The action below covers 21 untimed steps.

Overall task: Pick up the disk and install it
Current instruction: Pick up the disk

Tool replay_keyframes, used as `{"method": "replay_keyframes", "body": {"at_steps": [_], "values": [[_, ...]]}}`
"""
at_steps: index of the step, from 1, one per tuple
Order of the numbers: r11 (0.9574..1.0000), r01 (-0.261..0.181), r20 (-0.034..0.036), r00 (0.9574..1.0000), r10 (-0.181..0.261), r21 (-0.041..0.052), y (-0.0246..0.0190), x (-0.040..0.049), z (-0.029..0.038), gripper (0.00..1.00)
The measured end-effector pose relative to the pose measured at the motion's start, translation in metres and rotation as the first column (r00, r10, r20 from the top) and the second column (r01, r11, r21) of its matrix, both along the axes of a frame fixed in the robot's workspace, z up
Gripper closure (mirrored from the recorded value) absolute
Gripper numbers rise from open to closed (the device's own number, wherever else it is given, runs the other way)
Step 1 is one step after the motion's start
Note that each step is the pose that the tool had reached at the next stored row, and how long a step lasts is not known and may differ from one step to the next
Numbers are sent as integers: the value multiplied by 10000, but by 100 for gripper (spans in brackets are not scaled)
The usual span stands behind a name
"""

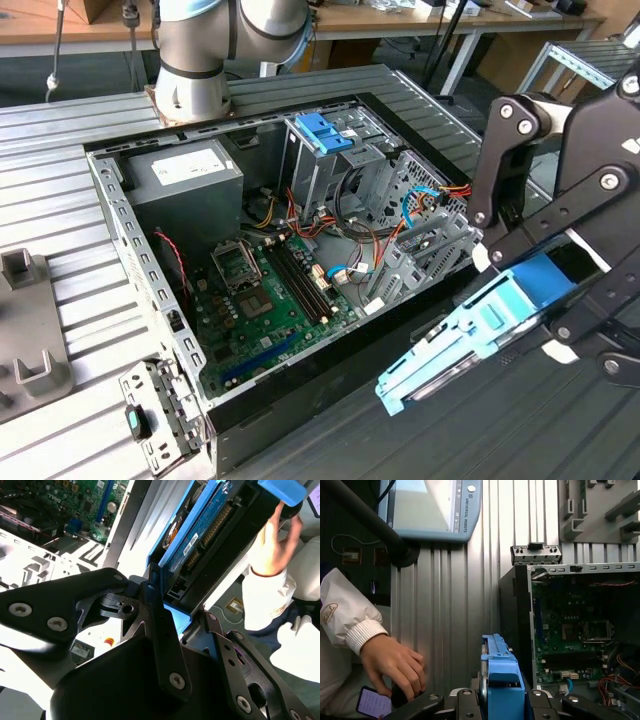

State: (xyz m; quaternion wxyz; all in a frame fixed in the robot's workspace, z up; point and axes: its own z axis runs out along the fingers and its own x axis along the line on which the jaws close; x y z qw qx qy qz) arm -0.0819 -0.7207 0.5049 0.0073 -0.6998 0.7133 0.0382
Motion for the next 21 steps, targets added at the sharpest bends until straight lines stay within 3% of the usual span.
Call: {"method": "replay_keyframes", "body": {"at_steps": [21], "values": [[10000,-1,0,10000,1,-1,-188,59,-15,63]]}}
